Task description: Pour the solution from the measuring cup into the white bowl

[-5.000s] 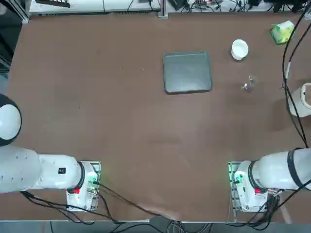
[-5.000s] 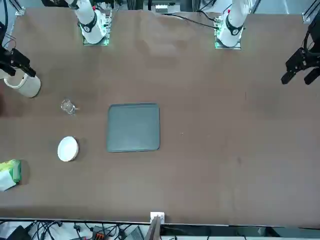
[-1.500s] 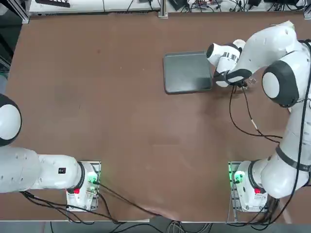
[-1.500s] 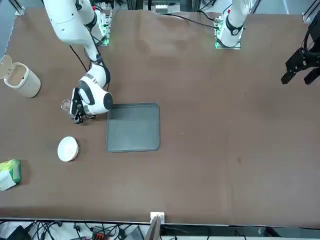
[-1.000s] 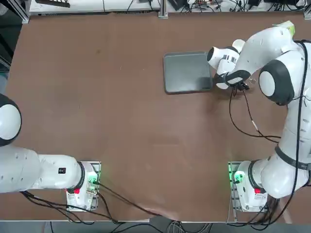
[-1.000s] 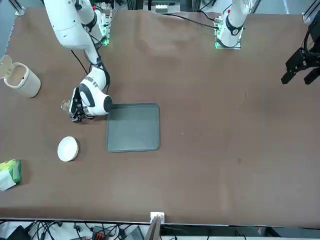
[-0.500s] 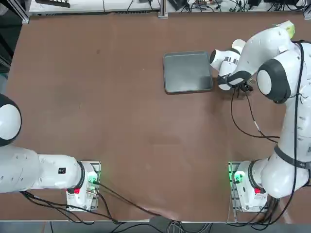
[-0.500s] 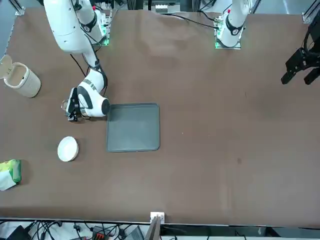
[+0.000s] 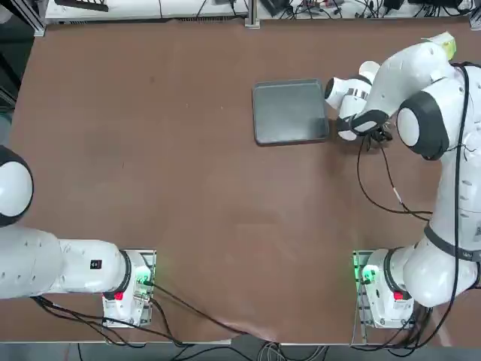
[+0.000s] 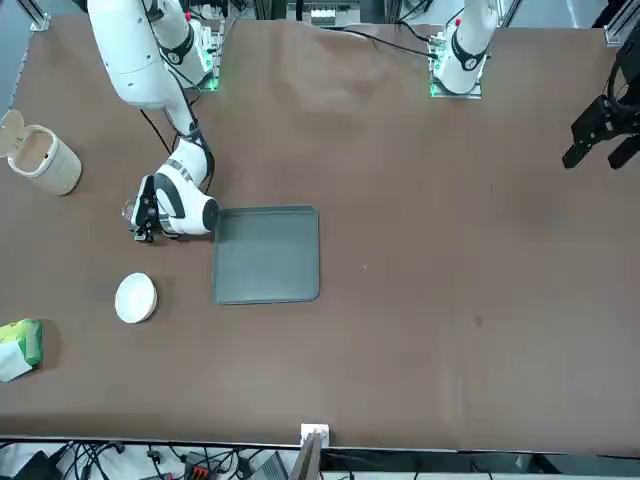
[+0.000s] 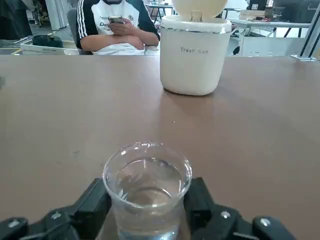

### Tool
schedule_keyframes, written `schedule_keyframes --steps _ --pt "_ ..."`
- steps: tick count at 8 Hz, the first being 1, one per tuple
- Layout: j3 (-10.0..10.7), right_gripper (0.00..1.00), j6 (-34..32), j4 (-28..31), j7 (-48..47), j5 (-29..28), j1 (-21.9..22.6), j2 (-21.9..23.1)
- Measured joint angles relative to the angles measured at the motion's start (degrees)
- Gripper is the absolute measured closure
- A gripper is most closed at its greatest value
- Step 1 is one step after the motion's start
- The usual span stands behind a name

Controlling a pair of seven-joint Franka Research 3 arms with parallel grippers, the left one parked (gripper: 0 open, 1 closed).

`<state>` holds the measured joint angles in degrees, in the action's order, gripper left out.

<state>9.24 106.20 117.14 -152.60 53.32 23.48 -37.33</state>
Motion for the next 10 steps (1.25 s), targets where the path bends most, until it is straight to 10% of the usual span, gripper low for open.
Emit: schedule_keyframes --steps 10 --pt "-0.63 0.27 -3.74 -8.14 17.16 0.80 0.90 7.42"
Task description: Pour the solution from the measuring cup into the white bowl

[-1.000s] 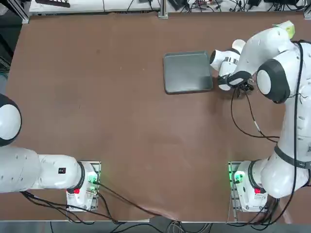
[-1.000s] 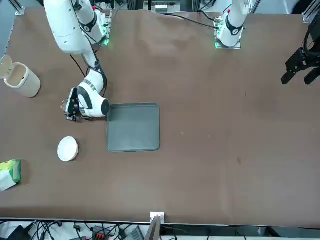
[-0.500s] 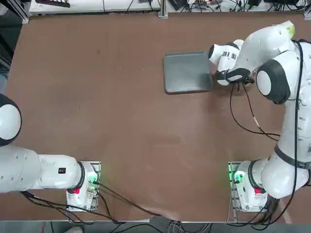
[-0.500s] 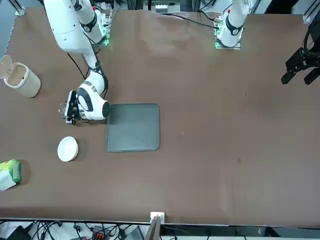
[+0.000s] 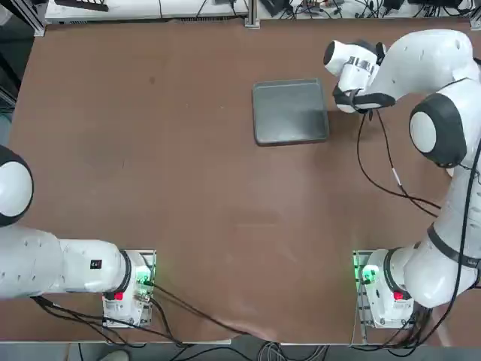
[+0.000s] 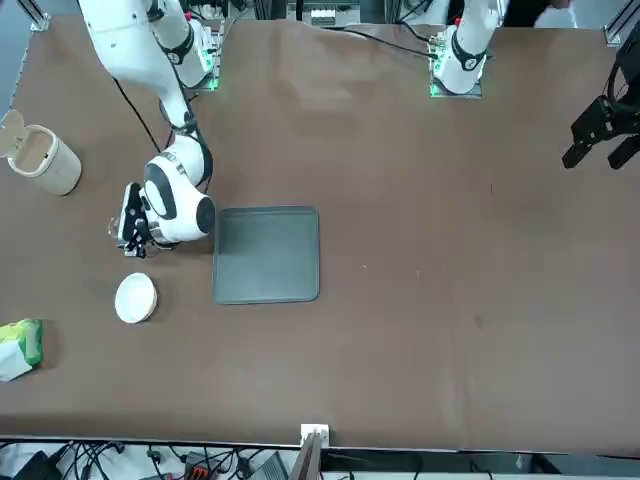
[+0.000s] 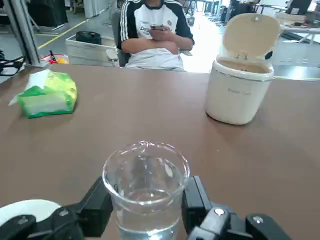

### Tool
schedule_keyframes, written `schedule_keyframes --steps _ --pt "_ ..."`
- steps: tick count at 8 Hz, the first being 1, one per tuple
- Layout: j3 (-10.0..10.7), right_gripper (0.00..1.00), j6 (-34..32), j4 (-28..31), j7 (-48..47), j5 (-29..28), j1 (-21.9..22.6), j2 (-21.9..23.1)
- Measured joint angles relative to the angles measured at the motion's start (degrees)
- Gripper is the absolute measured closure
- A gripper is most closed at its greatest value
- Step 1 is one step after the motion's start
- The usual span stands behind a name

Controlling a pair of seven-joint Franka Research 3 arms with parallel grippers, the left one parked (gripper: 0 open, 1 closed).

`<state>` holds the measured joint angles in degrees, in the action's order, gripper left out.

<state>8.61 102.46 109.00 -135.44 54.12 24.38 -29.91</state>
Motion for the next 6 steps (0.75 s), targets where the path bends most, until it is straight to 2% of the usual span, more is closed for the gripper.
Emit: schedule_keyframes --steps 3,6 --pt "-0.17 0.27 1.89 -4.55 6.84 0.00 0.00 0.09" --pt "-0.18 0.27 3.94 -9.98 13.37 -0.05 -0.03 -2.22"
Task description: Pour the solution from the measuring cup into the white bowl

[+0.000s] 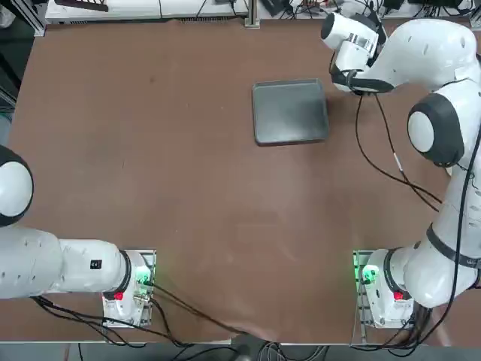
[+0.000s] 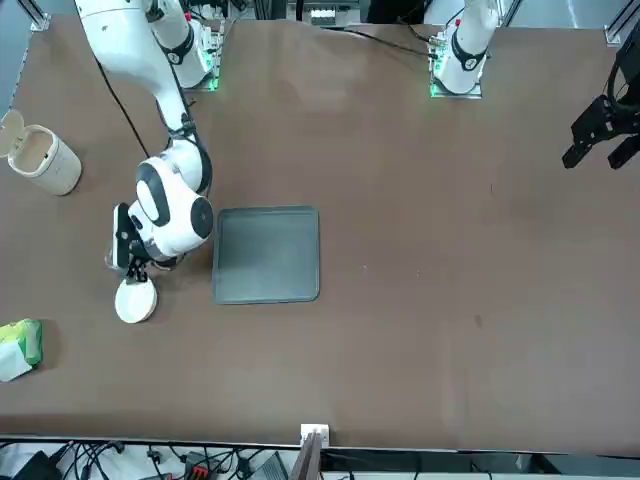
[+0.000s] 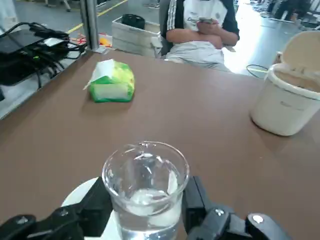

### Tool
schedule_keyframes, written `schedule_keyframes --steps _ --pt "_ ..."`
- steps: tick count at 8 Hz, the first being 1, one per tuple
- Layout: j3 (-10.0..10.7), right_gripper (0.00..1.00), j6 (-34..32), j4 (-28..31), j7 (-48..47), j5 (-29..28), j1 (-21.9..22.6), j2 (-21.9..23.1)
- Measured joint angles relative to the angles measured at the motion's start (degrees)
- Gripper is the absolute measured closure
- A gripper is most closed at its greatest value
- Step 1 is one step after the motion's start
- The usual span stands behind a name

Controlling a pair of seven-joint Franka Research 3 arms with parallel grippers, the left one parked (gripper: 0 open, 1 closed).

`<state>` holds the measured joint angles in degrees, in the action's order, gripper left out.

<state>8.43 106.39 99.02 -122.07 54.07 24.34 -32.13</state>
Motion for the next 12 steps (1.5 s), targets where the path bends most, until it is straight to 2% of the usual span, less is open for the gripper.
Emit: schedule_keyframes --steps 2,6,8,12 --pt "0.08 0.27 4.71 -1.35 3.75 -2.05 -0.28 -1.12" --pt "0.26 0.27 10.54 -3.12 11.97 -11.06 -2.48 -1.42" --pt "0.31 0.27 11.94 -3.12 14.23 -13.58 -3.97 -1.94" --pt "0.45 0.27 12.49 -4.65 23.24 -25.02 -6.25 -2.19"
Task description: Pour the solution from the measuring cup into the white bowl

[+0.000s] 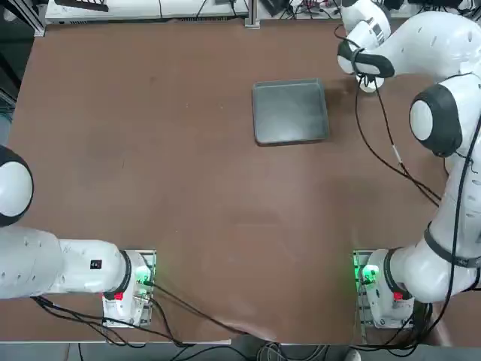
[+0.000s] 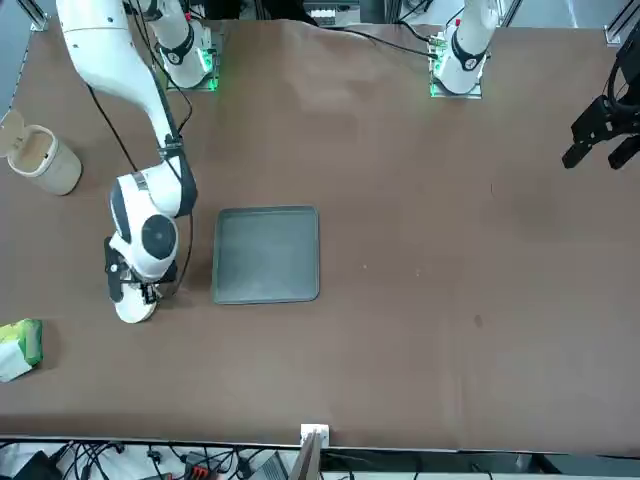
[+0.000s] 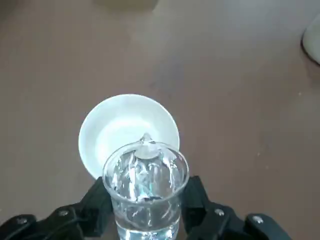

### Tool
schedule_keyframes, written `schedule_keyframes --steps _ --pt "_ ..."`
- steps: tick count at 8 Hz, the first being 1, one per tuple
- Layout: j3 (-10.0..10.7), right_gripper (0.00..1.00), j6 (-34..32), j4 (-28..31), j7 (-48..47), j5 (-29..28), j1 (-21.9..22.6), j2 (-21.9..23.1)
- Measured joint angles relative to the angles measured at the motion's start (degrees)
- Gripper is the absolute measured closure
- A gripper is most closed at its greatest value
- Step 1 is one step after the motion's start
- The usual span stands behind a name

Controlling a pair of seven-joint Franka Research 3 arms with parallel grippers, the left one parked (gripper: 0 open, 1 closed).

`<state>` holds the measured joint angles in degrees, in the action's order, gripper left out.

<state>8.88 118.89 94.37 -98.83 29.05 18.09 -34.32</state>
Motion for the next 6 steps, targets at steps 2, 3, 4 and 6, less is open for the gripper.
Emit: schedule_keyframes --steps 2,3,4,6 --pt "0.04 0.27 0.00 -1.07 5.37 -5.12 -1.04 0.01" --pt "0.06 0.27 0.00 -1.13 8.23 -7.75 -1.68 0.00" --pt "0.08 0.27 0.00 -1.26 10.86 -10.09 -2.30 0.00" --pt "0.13 0.27 0.02 -2.33 16.08 -15.25 -3.60 0.04"
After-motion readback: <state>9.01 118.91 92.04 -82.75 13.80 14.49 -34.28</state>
